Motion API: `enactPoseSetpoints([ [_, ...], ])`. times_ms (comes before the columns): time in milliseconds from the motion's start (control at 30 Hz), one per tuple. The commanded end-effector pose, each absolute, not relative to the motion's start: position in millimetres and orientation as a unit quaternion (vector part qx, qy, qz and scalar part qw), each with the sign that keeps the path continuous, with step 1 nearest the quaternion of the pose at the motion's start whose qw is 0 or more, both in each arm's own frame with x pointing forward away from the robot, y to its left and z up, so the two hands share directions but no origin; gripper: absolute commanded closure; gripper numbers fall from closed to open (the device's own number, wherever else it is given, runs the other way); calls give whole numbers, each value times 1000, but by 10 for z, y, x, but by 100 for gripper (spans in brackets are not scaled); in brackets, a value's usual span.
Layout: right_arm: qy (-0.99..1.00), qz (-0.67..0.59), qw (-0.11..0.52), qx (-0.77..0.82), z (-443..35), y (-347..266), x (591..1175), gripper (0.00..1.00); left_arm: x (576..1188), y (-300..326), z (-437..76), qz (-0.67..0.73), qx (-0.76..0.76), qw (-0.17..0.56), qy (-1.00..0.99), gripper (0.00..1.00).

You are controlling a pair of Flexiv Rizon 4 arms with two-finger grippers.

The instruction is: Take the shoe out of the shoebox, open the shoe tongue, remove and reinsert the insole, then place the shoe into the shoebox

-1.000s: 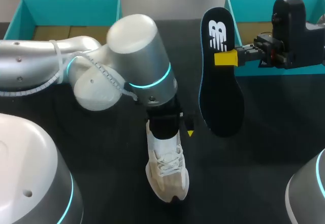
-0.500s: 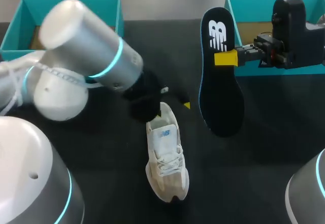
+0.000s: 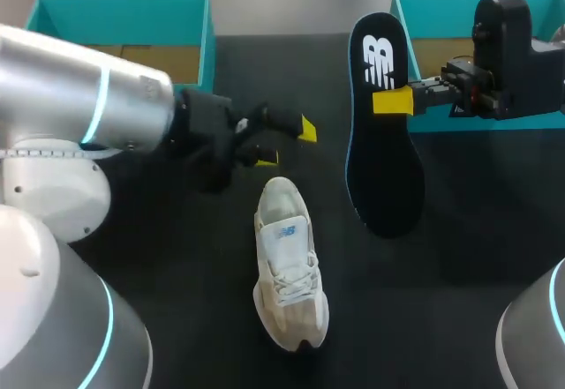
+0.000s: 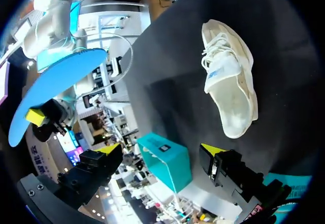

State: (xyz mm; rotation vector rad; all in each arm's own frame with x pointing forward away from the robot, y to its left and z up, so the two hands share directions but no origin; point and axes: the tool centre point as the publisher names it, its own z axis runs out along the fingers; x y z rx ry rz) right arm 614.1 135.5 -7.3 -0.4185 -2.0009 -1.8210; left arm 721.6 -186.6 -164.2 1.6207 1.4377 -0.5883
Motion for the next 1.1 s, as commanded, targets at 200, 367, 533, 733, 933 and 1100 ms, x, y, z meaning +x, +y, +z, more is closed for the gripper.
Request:
enactPoseSetpoints([
  [200,-717,-651,201,-150,-77,1374,6156,100,7349,-1683,-1290,-317,619,503,513,0],
  [367,-717,-651,201,-150,-77,1374,6156,100,7401,-1646,-1109,-325,607,527,498,0],
  [533,-717,-651,201,-150,-77,1374,6156,100,7419,-1633,-1058,-331,615,522,490,0],
  [733,-717,-651,201,-150,-77,1374,6156,100,7419,-1633,-1058,-331,615,522,490,0],
  [933,-717,-651,201,-150,-77,1374,6156,100,7467,-1564,-1089,-359,594,537,479,0],
  [1100,-717,-651,201,-150,-77,1374,6156,100,7628,-1484,-1037,-417,564,539,466,0],
])
